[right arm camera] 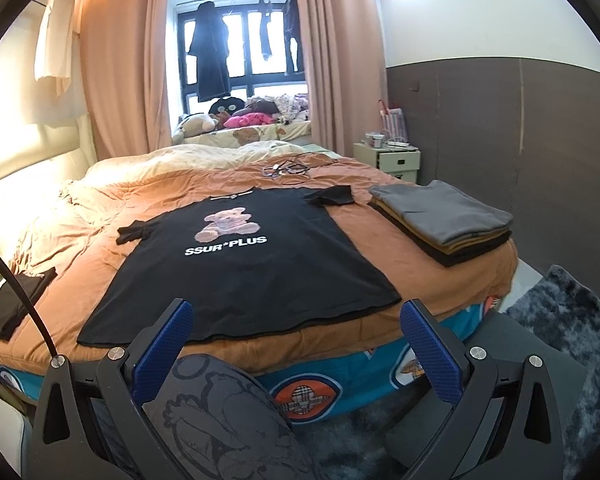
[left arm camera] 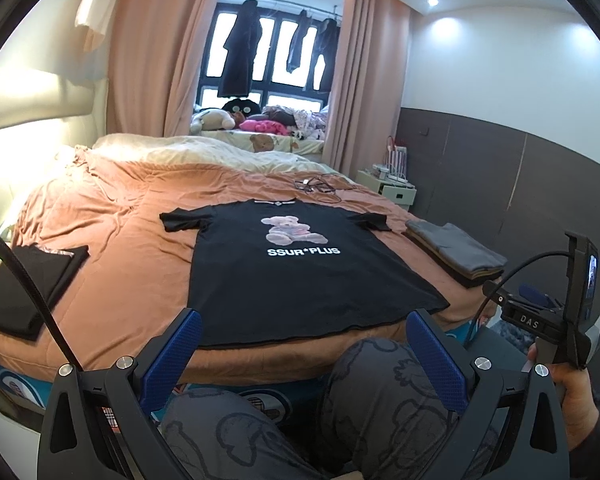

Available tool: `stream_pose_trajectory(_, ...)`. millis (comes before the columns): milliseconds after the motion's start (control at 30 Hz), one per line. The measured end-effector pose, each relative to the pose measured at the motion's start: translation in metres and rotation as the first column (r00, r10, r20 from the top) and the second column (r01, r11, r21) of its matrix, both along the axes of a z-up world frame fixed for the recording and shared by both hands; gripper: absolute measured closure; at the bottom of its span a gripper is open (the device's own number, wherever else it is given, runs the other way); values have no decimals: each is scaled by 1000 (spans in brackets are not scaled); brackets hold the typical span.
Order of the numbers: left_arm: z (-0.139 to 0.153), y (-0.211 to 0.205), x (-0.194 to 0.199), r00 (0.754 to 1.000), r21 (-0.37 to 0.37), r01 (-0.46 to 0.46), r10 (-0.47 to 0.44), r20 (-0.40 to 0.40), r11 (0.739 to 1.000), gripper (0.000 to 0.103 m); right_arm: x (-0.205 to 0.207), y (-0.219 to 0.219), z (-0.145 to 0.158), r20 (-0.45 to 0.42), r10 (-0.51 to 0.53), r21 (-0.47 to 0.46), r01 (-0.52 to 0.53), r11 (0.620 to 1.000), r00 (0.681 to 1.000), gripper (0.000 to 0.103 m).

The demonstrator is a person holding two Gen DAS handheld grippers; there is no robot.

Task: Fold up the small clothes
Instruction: 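Move both tools down toward the black T-shirt's sleeve and side edge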

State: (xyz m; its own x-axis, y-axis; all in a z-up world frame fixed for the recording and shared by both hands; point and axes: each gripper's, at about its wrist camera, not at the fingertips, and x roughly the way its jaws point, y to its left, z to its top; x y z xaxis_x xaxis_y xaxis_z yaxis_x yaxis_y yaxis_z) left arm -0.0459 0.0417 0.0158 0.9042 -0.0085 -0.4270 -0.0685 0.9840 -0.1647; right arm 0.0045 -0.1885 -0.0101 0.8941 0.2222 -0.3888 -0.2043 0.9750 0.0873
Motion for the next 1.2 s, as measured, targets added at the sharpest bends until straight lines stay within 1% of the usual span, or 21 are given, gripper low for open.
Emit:
stream_pose_trajectory(67,-1,8,9,1000,-15,-8,8,-8,1000,1,8,6,3,2,28,-2,-28,1000,1000,0)
stream_pose_trajectory(167,-2,20,21,1000,-19,-23,23,-16,1000,1,22,18,7,17,62,-15,-62,998,998,0)
stream_pose_trajectory(300,-4,35,46,999,-22,-38,37,-27,999,1,47,26,8,15,97,-11,-97,995,995,0)
stream_pose_trajectory(400,-7,47,67,998,-26,-57,56,-35,998,1,74,27,6,1,120,-12,-120,993,993,0)
stream_pose_trajectory(600,-12,75,108,994,-57,-94,91,-61,994,1,126,40,10,-36,174,-7,-175,985,984,0)
stream_pose_trajectory(733,-14,93,138,990,-69,-120,113,-89,990,4,156,43,18,-52,210,24,-209,978,976,0)
stream_pose_trajectory(833,-17,107,155,986,-73,-135,127,-105,988,5,178,52,21,-57,228,21,-227,974,972,0)
stream_pose_trajectory(933,-20,121,175,981,-82,-154,143,-128,985,6,201,60,22,-68,255,36,-253,967,965,0)
stream_pose_trajectory(1000,-23,130,186,978,-80,-165,152,-144,983,10,216,67,21,-77,275,48,-272,961,958,0)
stream_pose_trajectory(1133,-29,153,210,967,-81,-199,182,-180,977,13,252,90,19,-107,307,64,-301,951,946,0)
stream_pose_trajectory(1167,-32,161,217,963,-85,-211,192,-191,974,16,263,95,18,-118,296,68,-290,955,948,0)
stream_pose_trajectory(1200,-33,167,223,960,-90,-217,196,-198,972,20,269,99,19,-125,282,77,-275,958,951,2)
